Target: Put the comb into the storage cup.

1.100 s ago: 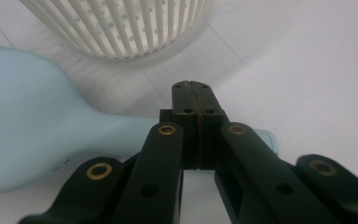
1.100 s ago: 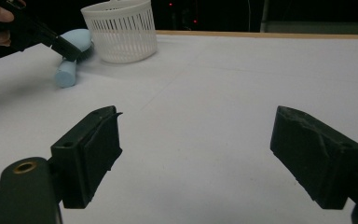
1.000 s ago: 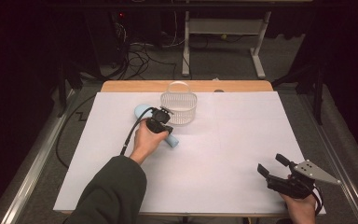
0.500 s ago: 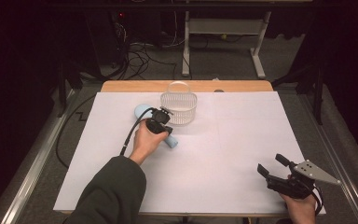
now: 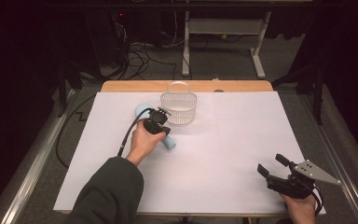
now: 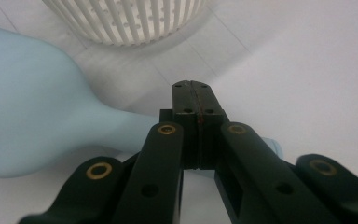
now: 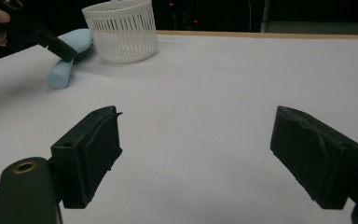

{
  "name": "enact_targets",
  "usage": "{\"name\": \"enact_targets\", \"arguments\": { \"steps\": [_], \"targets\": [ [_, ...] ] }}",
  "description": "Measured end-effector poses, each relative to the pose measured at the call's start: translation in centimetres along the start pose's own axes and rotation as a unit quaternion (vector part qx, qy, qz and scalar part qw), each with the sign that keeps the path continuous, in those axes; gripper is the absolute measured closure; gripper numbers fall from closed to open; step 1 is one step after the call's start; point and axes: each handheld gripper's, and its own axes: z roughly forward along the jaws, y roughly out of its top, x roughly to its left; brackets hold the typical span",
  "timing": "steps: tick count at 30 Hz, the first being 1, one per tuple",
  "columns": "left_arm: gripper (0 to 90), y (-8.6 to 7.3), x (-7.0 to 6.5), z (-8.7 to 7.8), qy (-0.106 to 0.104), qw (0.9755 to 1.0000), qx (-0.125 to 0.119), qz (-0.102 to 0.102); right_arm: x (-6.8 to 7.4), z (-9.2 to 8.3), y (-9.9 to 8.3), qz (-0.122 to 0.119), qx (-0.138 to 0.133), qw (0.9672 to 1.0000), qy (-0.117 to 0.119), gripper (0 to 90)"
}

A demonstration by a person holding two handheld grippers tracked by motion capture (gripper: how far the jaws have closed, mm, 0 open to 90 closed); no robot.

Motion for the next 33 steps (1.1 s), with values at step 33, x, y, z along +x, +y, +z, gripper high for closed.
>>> {"name": "enact_targets", "arguments": {
  "steps": [33],
  "targets": [
    [90.0, -1.1, 0.5, -0.6, 0.011, 0.9999, -0.005, -0.006, 0.0, 0.0, 0.0, -0.001, -0.001, 1.0, 0.0, 16.5]
  ]
}}
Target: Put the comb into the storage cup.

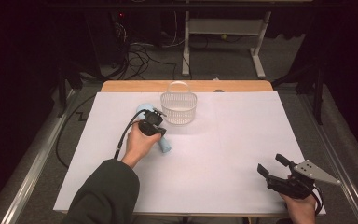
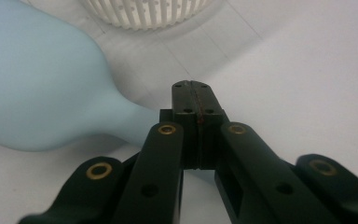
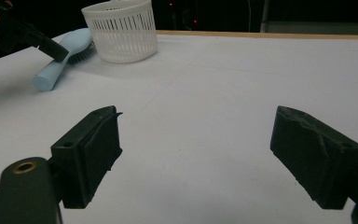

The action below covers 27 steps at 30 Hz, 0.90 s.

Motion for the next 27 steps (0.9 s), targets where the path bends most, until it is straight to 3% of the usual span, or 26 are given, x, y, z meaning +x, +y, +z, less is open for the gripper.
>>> {"name": "enact_targets", "arguments": {
  "steps": [27],
  "targets": [
    [90.0, -0.54, 0.3, -0.22, 0.013, 0.9999, 0.004, -0.003, 0.02, -0.01, 0.0, 0.0, 0.0, 1.0, 0.0, 16.5]
  ]
}}
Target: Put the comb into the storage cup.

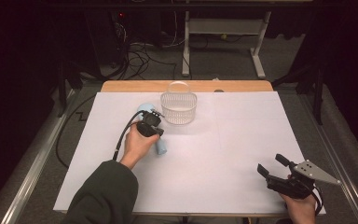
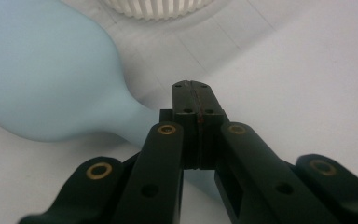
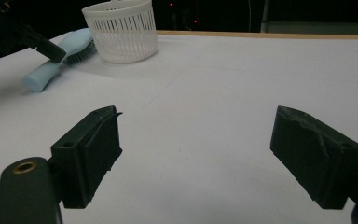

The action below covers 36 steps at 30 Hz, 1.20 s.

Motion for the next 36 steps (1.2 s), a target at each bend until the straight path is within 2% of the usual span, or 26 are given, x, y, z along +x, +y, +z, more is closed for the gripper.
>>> {"name": "enact_targets", "arguments": {
  "steps": [3, 36],
  "targets": [
    [90.0, 0.0, 0.2, 0.0, -0.007, 0.9999, -0.001, -0.008, 0.0, 0.0, 0.0, 0.0, 0.0, 1.0, 0.0, 16.5],
    [90.0, -0.9, 1.2, -0.4, 0.001, 0.9998, 0.002, -0.022, 0.0, 0.0, 0.0, 0.0, 0.0, 1.0, 0.0, 16.5]
  ]
}}
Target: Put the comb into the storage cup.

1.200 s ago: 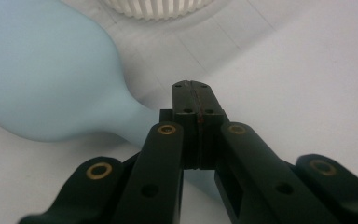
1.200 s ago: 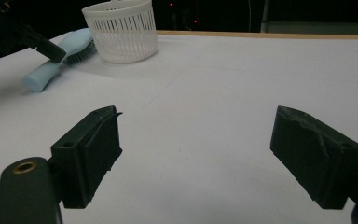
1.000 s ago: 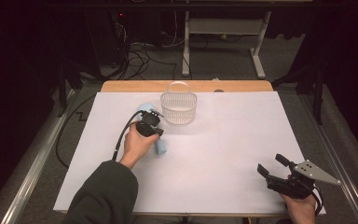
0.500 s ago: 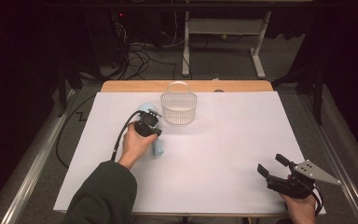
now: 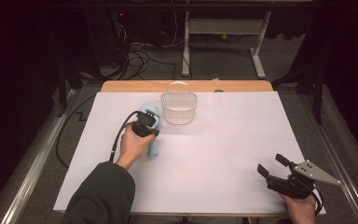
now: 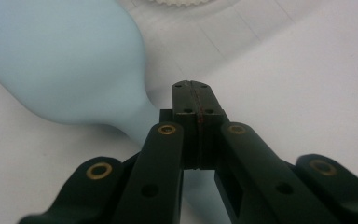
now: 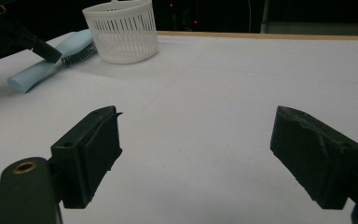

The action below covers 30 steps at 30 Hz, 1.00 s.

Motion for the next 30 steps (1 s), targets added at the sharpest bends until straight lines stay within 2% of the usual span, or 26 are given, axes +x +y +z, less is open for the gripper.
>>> {"name": "enact_targets", "arguments": {
  "steps": [30],
  "targets": [
    [90.0, -0.74, 1.0, -0.3, 0.016, 0.9997, 0.006, -0.017, 0.03, 0.03, 0.01, 0.0, 0.001, 1.0, 0.0, 16.5]
  ]
}}
